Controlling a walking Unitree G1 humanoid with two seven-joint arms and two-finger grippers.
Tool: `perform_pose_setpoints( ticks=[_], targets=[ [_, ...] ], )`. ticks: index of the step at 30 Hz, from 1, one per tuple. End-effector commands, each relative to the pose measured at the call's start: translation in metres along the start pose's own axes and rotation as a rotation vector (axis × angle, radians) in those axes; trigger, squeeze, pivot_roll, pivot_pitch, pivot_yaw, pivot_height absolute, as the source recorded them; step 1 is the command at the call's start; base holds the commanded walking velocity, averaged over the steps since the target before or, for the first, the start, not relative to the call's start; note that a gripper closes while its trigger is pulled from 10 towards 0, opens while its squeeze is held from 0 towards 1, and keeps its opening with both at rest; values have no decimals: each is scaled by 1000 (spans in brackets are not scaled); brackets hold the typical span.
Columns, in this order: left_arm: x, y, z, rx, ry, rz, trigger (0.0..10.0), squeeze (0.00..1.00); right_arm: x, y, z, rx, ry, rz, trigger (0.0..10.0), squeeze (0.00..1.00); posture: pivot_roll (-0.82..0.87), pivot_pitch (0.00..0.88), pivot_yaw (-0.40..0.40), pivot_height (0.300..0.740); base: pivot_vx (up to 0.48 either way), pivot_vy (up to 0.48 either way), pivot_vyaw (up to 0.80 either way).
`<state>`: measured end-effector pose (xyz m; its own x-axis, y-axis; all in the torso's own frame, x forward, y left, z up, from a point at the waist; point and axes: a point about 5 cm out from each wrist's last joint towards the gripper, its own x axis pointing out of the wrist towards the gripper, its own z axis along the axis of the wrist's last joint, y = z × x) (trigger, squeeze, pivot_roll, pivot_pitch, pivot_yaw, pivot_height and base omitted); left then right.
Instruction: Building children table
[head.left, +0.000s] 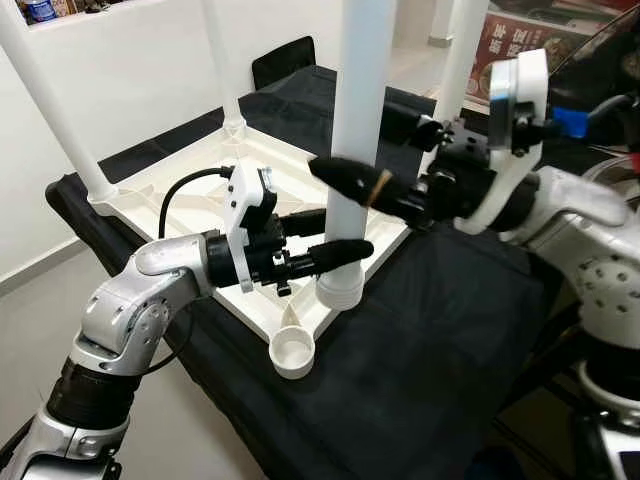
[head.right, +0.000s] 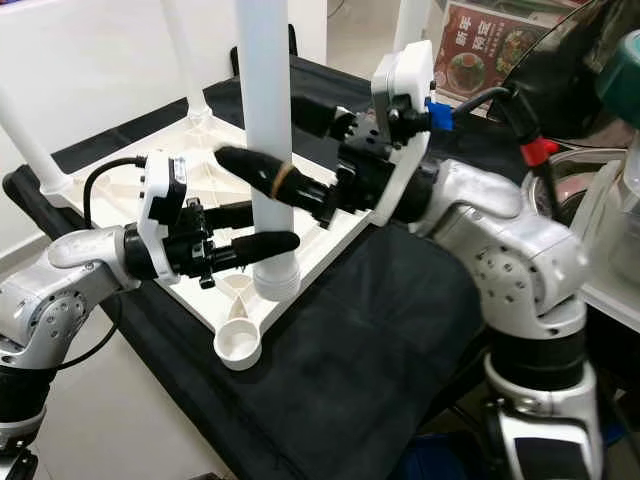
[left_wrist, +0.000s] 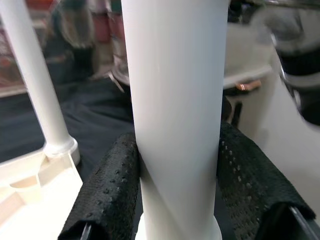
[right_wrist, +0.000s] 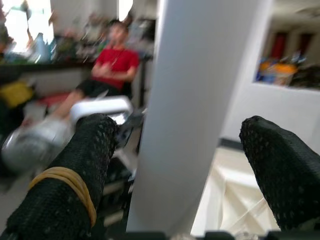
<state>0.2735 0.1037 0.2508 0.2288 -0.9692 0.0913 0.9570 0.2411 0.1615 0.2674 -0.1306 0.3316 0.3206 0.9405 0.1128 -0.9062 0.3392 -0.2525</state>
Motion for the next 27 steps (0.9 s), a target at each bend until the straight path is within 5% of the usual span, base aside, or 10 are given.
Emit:
perform_pose_setpoints(
  ticks=[1,8,9,23,24,25,27],
  targets=[
    [0,-5,-1,20,22,-31,0,0,2,3,1,-33,46,71,10000,0,-90,75,-4,740,0,0,0],
    [-2,-4,-2,36,40,-33,0,0,-3,0,-1,-64,116,89,9333,0,-93,78,-5,740,0,0,0],
    [-2,-3,-2,38,42,-31,0,0,-4,0,-2,-53,109,90,0,0,-92,81,-3,740,0,0,0],
    [-4,-1,-3,73,55,-27,78,0,-11,-3,-5,-19,133,141,0,0,-93,83,-5,740,0,0,0],
    [-4,-1,-3,76,53,-23,667,0,-12,-3,-5,-18,131,135,0,0,-93,83,-4,740,0,0,0],
    [-5,-1,-3,72,49,-16,2980,0,-12,-4,-5,-15,126,125,0,0,-92,82,-5,740,0,0,0],
    [-5,-1,-3,72,49,-16,2980,0,-12,-4,-5,-15,126,125,0,0,-92,82,-5,740,0,0,0]
  ],
)
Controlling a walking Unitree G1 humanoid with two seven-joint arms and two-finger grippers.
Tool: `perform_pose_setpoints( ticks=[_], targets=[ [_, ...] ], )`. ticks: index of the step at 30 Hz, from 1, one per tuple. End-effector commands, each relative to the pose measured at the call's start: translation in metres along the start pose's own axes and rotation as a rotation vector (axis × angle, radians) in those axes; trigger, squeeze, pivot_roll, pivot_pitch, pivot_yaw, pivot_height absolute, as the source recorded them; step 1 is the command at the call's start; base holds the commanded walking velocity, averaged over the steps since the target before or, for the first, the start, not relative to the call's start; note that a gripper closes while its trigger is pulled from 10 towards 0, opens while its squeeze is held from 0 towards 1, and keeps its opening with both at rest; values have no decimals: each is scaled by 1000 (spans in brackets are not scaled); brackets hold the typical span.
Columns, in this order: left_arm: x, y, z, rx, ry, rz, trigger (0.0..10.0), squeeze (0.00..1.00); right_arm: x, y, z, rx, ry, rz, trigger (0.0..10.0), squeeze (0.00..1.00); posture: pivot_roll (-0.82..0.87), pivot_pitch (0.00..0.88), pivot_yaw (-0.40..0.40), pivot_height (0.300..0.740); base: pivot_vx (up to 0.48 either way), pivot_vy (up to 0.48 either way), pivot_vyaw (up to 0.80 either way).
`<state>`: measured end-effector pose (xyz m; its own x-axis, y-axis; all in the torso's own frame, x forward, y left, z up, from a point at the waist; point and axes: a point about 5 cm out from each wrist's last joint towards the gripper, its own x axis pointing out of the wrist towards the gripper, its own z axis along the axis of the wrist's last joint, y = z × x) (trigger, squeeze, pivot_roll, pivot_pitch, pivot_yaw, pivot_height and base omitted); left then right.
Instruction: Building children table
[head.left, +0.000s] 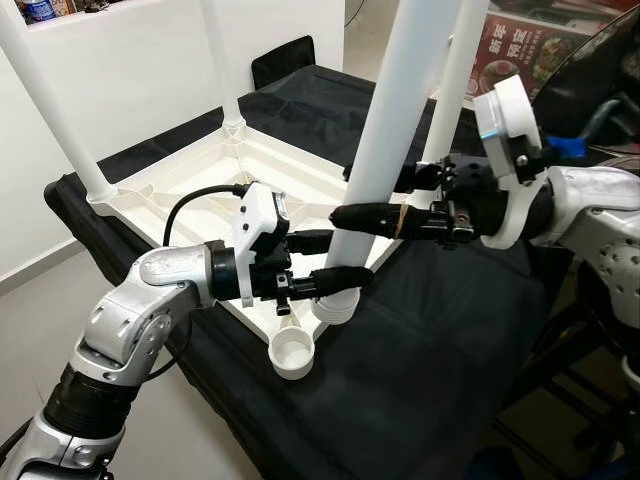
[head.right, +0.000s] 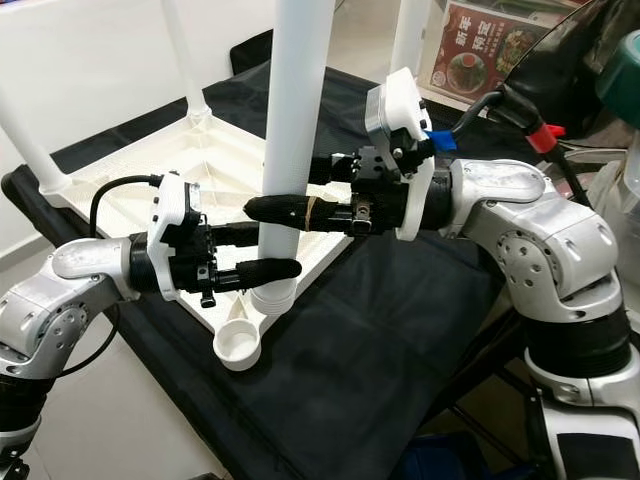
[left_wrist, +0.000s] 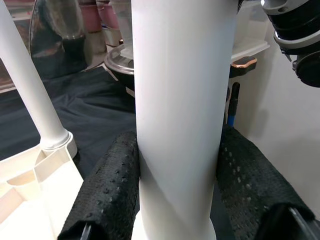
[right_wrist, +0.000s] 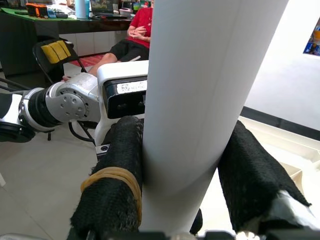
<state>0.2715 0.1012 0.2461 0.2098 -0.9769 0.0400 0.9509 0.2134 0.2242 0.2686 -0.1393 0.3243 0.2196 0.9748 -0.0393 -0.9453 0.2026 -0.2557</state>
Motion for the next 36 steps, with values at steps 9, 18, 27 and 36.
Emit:
perform_pose_setpoints(
  ticks=[9,18,27,36],
  targets=[
    [-15,15,5,5,-38,111,10000,1000,2,-19,-7,45,-43,-246,0,0,-91,83,-2,740,0,0,0],
    [-39,30,13,8,-103,293,10000,1000,-1,-33,-23,168,-93,-468,0,0,-93,88,-3,740,0,0,0],
    [-74,37,1,-101,-146,667,10000,0,-10,-38,-26,150,-39,-573,10000,0,-78,103,-2,740,0,0,0],
    [-55,0,-32,-188,-120,913,10000,0,-10,-19,-15,117,-43,-392,10000,0,-66,90,-11,740,0,0,0]
  ],
)
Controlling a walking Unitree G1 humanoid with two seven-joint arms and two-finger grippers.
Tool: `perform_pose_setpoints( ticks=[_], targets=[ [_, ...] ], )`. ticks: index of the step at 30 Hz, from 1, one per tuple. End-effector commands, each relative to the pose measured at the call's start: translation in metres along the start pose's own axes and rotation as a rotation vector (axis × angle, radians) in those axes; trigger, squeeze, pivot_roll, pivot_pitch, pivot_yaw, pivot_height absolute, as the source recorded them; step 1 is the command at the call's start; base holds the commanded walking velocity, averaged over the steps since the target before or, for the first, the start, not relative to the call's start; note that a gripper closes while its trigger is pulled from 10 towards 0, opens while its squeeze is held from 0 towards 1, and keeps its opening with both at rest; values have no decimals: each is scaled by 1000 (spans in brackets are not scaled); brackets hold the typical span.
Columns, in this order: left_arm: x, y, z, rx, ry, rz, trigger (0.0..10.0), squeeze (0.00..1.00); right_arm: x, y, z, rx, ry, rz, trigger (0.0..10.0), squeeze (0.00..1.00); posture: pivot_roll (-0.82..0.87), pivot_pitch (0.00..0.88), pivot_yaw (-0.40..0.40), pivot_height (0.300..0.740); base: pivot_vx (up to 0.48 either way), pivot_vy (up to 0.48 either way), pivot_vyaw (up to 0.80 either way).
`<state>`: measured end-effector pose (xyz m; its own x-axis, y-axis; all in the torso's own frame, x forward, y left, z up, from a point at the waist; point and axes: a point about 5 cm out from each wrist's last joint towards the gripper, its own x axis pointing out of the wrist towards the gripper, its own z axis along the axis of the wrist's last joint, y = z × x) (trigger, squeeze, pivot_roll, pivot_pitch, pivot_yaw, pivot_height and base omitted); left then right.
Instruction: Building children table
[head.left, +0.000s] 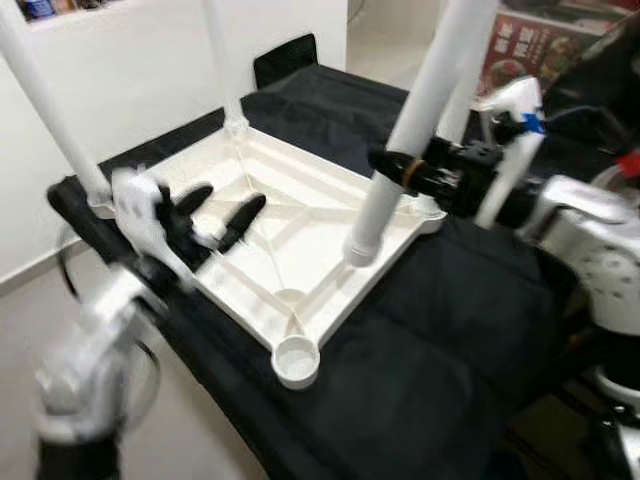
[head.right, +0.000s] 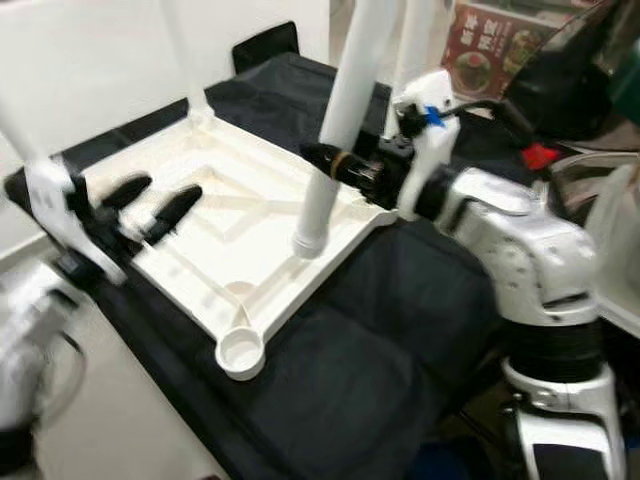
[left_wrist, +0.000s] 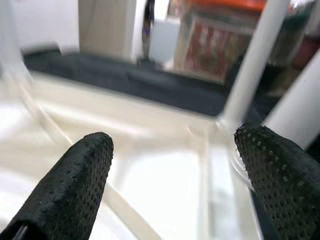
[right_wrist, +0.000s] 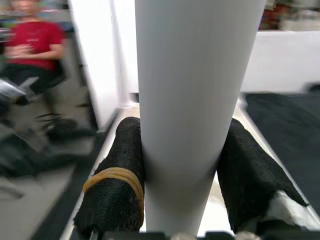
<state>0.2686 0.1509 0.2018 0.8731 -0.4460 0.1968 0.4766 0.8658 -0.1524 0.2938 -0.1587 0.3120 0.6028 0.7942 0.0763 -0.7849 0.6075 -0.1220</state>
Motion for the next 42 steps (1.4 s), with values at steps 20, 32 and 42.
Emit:
perform_pose_setpoints(
  ticks=[20,32,42],
  targets=[
    [5,-2,-8,46,56,217,10000,0,28,29,-31,46,1,-43,10000,0,-61,81,-28,740,0,0,0],
    [11,-7,-2,49,40,218,10000,0,29,32,-25,27,-37,-66,10000,0,-64,80,-24,740,-20,0,0],
    [15,-9,0,58,41,206,10000,0,29,31,-26,29,-37,-81,10000,0,-63,80,-21,740,-267,0,0]
  ],
)
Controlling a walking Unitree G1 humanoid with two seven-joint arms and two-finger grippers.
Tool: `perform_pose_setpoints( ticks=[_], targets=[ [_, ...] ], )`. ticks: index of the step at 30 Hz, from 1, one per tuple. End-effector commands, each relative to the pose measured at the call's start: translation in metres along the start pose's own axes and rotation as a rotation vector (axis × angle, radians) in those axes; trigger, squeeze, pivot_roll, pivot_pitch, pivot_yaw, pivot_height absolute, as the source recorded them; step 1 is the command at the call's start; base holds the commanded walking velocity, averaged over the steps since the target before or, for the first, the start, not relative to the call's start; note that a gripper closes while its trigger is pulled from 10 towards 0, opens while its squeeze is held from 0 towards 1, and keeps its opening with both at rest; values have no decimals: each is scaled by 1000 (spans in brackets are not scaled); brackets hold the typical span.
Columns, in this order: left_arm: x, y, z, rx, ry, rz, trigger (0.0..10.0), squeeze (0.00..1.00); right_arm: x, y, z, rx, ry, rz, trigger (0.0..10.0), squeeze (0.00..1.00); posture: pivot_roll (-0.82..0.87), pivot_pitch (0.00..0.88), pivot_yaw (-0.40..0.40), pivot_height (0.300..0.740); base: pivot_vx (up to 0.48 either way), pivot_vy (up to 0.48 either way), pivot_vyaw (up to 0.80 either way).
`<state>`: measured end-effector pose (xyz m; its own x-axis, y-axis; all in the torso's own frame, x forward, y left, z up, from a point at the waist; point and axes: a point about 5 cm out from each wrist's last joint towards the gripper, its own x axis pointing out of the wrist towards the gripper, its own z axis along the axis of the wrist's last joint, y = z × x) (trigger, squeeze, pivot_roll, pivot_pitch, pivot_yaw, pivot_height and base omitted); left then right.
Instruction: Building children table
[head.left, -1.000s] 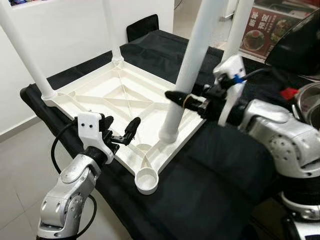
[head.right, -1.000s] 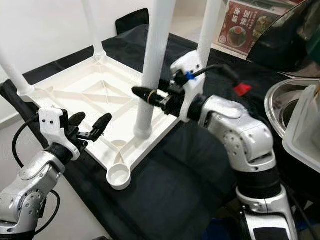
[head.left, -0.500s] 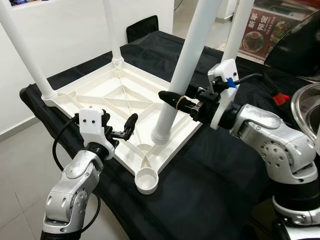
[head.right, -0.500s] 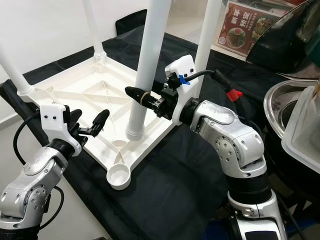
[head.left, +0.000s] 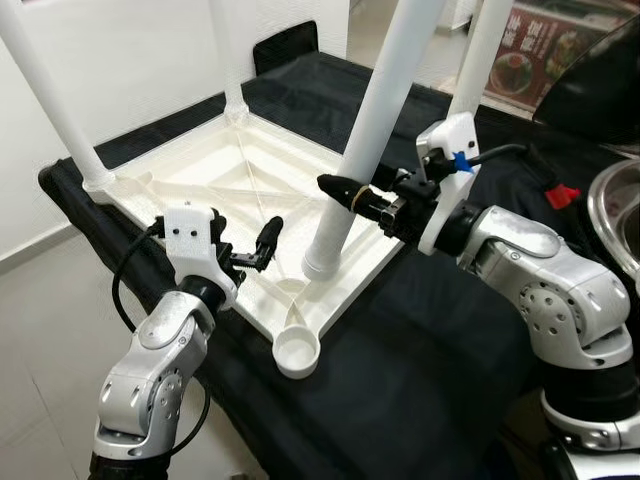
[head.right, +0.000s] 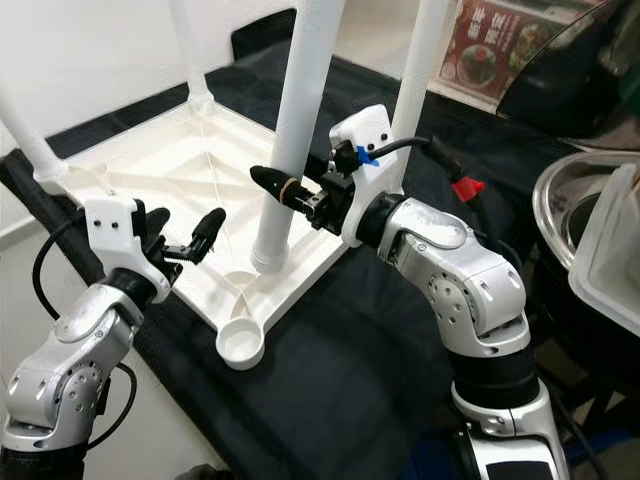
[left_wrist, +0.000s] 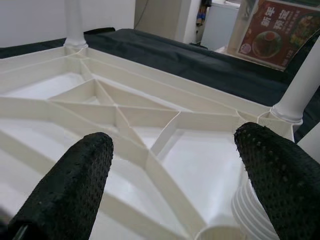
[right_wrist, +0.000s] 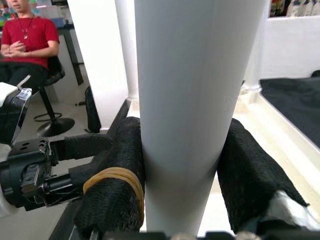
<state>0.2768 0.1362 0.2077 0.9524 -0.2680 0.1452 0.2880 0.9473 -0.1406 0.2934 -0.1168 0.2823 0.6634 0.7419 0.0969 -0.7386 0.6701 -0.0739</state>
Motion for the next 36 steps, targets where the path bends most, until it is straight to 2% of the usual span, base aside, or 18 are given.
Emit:
perform_pose_setpoints(
  ticks=[1,10,13,16,22,26,31,36],
  targets=[
    [1,0,-2,16,18,4,10000,0,-2,2,2,-10,-25,-1,10000,0,-63,80,-21,740,-296,0,0],
    [2,-1,1,7,10,-1,10000,0,-1,-3,0,13,-46,-50,10000,0,-63,79,-13,740,-292,0,0],
    [3,-3,7,-60,-47,-30,10000,0,-1,-3,2,1,-48,-57,10000,0,-68,78,-12,740,0,0,0],
    [3,-2,10,-84,-90,-32,10000,0,0,-4,2,-13,-42,-67,10000,0,-70,78,-11,740,0,0,0],
    [1,-2,4,-61,-58,-34,10000,0,-1,-3,-2,-51,-17,-83,10000,0,-75,83,-8,740,0,-289,0],
    [2,-2,5,-89,-65,-19,10000,0,-2,-3,-4,-64,-8,-89,10000,0,-78,83,-7,740,0,-443,0],
    [5,2,4,-80,-67,32,10000,0,-1,-3,-6,-88,1,-106,10000,0,-77,84,-6,740,0,0,0],
    [4,1,3,-55,-65,18,10000,0,-1,-2,-11,-100,8,-128,10000,0,-78,84,-4,740,0,0,0]
  ],
)
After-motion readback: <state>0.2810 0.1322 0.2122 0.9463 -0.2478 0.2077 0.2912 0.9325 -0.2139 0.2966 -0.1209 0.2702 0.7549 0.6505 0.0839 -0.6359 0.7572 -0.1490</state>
